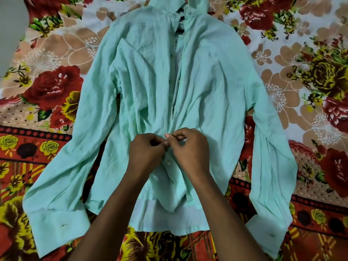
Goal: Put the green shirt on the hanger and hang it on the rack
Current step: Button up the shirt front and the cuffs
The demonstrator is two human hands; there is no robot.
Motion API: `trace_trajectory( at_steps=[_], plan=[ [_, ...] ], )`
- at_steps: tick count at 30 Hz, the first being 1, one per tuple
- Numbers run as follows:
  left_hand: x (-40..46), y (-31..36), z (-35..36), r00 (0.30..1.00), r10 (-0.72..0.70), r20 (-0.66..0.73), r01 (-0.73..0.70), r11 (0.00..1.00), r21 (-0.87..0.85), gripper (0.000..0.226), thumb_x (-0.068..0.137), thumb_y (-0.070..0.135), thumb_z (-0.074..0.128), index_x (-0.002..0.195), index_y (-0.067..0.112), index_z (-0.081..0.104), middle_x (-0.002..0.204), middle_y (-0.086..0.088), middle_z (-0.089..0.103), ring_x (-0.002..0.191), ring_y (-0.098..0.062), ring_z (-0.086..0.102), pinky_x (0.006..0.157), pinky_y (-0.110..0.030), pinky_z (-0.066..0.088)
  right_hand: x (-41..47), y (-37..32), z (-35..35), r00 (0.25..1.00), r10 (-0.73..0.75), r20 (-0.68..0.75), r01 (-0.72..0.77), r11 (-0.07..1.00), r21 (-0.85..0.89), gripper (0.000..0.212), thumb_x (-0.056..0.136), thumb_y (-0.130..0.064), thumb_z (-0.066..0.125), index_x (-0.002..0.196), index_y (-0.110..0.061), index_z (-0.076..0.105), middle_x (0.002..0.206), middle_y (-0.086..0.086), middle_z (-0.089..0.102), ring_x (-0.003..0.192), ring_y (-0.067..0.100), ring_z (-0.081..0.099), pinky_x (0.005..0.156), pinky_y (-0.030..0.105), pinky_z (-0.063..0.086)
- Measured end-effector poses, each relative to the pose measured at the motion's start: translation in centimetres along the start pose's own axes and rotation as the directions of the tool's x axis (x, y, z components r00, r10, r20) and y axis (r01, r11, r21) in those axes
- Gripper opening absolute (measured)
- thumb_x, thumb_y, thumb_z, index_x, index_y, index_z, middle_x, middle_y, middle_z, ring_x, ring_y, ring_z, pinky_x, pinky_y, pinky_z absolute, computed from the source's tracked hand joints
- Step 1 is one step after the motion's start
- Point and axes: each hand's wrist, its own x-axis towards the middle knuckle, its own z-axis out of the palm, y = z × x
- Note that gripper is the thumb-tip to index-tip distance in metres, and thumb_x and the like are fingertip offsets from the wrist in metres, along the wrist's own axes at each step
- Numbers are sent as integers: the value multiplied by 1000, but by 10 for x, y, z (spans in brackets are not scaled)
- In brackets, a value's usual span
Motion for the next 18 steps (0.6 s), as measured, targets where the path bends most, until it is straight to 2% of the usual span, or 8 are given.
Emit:
trace_trajectory(
  at_steps=[5,8,12,16,18],
  plan=[
    [-2,0,-4,999,-32,21,33,999,-31,9,85,14,78,77,14,78,65,-3,73,59,-12,67,66,-30,54,2,-5,3,999,25,-20,-25,999,21,11,86,-31,70,78,-25,75,77,-11,71,81,7,65,69,36,58],
    [-3,-1,-3,994,-108,15,109,975,-192,10,93,11,67,87,10,74,66,-1,70,55,-11,63,67,-32,53,-1,-5,-3,994,89,-71,-77,985,152,9,90,-23,72,86,-21,80,82,-10,76,79,5,69,76,34,60],
    [-9,0,-2,983,-156,95,181,896,-406,16,100,9,60,97,8,75,74,-2,70,65,-12,62,68,-25,53,-7,-5,-10,985,120,-127,-91,973,212,11,92,-19,73,97,-18,82,90,-9,79,83,4,71,81,32,60],
    [-14,7,-1,960,-215,181,281,758,-589,16,100,9,59,99,6,75,80,-7,72,71,-15,68,68,-24,55,-11,-14,-14,981,99,-167,-54,965,255,8,88,-19,77,93,-19,83,86,-12,79,78,1,71,77,26,60],
    [-17,10,-2,952,-219,212,305,704,-641,14,100,10,59,101,8,73,77,-3,71,68,-12,68,63,-23,56,-12,-18,-15,986,64,-156,-22,965,263,7,87,-18,78,91,-18,83,84,-11,79,77,1,71,76,22,59]
  ],
)
